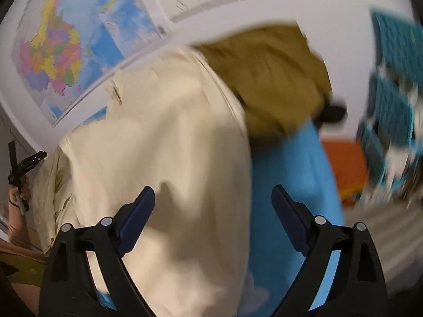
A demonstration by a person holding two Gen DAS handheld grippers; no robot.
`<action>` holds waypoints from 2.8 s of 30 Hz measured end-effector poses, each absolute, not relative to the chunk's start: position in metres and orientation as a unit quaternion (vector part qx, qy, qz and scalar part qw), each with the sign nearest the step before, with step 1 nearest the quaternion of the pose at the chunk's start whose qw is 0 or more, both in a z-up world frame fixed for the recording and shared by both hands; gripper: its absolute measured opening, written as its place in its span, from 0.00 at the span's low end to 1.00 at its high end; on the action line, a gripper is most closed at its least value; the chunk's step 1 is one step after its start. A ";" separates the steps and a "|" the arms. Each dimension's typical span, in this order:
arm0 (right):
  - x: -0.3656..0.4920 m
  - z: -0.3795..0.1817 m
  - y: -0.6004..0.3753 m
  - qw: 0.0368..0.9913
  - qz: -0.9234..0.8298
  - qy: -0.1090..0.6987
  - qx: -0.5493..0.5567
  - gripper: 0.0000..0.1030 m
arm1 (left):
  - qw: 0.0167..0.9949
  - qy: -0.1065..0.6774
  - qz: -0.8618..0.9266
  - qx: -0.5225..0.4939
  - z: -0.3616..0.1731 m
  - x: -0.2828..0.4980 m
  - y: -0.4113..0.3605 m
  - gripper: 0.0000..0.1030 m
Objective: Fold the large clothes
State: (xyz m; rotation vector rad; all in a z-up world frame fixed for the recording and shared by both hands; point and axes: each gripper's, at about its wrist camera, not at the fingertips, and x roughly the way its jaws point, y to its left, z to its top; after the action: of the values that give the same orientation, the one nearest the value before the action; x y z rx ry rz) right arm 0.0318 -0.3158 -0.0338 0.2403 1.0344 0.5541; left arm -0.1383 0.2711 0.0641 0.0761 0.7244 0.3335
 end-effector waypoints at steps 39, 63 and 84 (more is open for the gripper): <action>0.085 0.093 -0.017 0.703 0.499 0.504 -0.043 0.33 | 0.928 0.366 -0.073 0.008 0.045 -0.074 0.159 0.65; 0.132 0.004 -0.165 0.817 0.346 0.459 0.048 0.31 | 0.814 0.528 -0.221 -0.097 -0.012 0.014 0.087 0.07; 0.029 0.010 -0.089 0.663 0.548 0.510 0.014 0.23 | 0.877 0.461 -0.128 -0.056 0.019 -0.019 0.184 0.44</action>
State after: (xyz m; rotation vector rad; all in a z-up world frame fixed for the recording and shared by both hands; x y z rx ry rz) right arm 0.0289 -0.0887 0.0097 0.0327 1.1519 1.2397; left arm -0.0187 0.1839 0.0189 -0.1161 0.9613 -0.2666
